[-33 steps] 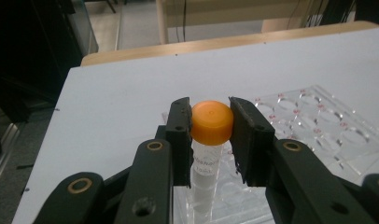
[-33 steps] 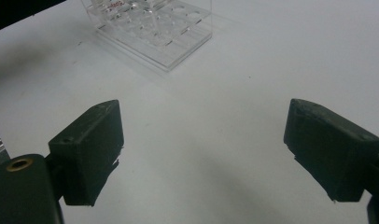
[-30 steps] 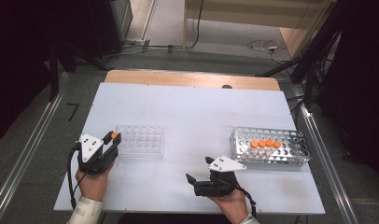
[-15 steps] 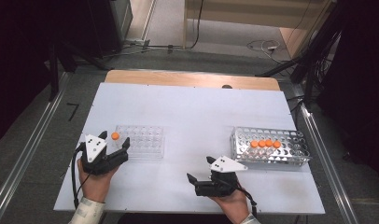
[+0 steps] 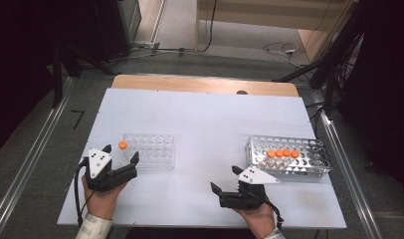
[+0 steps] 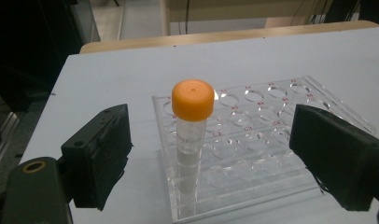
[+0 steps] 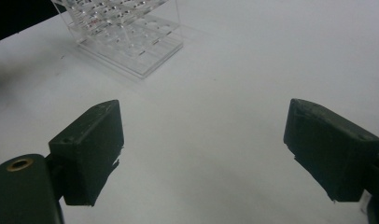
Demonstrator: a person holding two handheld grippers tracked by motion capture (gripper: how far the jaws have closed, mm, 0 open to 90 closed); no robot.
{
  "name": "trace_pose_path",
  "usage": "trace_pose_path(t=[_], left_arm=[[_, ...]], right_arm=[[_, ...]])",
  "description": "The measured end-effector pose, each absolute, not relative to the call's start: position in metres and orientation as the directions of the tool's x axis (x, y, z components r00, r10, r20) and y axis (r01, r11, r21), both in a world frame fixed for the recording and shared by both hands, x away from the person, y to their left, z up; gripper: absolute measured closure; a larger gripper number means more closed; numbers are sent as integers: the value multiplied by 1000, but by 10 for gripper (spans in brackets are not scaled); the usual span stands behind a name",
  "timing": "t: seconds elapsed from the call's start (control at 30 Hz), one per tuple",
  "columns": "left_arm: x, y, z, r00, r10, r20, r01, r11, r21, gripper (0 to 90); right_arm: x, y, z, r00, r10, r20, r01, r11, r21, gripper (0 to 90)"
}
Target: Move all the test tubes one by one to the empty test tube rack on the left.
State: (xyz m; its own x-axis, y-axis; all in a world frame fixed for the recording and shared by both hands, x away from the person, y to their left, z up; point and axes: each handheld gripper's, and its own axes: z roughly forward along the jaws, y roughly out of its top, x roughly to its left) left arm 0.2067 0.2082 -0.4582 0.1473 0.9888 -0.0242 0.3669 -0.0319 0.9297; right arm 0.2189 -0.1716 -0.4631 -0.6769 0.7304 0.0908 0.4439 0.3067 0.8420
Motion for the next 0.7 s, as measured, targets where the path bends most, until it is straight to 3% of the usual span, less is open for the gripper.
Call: trace_pose_path(t=[0.3, 0.7], left_arm=[[198, 212, -458, 160, 986, -57, 373, -7, 928, 122], [186, 205, -464, 167, 986, -21, 371, -44, 927, 122]], right_arm=[[211, -197, -460, -643, 762, 74, 437, 286, 852, 109], [207, -235, -457, -566, 822, 61, 445, 242, 862, 120]])
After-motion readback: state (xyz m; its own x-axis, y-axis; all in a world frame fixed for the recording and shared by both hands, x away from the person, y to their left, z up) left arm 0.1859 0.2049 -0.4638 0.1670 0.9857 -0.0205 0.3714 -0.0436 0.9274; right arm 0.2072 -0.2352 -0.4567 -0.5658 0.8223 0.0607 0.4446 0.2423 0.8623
